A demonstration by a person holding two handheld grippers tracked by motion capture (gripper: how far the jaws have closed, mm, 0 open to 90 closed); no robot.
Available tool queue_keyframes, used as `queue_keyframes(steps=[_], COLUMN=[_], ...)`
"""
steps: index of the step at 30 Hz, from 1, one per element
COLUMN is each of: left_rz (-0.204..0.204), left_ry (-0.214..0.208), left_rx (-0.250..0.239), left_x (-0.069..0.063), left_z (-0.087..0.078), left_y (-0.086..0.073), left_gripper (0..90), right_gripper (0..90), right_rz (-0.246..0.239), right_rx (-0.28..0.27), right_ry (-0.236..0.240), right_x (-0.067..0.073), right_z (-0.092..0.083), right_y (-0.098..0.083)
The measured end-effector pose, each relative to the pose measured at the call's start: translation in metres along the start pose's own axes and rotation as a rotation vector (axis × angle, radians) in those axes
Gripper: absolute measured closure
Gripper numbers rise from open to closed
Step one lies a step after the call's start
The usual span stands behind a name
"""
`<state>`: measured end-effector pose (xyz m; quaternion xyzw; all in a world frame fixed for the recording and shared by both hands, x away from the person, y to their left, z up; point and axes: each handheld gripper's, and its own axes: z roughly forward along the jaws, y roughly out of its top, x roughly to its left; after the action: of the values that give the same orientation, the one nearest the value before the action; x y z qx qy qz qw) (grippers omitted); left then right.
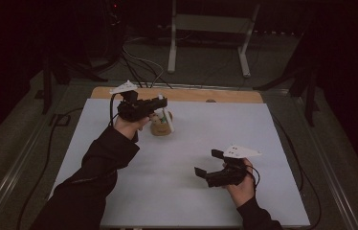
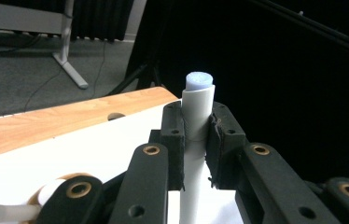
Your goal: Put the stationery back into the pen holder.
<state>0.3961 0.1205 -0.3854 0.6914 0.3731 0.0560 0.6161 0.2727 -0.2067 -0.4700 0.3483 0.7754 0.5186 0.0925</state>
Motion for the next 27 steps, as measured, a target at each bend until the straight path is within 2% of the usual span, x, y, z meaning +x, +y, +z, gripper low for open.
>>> queue_keyframes(steps=[6,13,15,27], left_rz=[0.007,0.007,-0.001,-0.009], left_ry=[0.029,0.062,0.086,0.148], left_rx=[-0.011,-0.023,-0.026,-0.029], left_x=[0.007,0.016,0.025,0.044], left_z=[0.004,0.009,0.014,0.025], left_y=[0.007,0.008,0.005,-0.004], left_gripper=[79.2,79.2,79.2,79.2], right_gripper=[1.4,1.5,1.4,1.5], right_rz=[0.000,0.003,0.006,0.013], right_rx=[0.000,0.003,0.004,0.008], right_ry=[0.001,0.006,0.010,0.020], right_x=[0.000,0.000,-0.001,-0.001], right_z=[0.000,0.000,0.000,0.001], right_y=[0.000,0.000,0.000,-0.001])
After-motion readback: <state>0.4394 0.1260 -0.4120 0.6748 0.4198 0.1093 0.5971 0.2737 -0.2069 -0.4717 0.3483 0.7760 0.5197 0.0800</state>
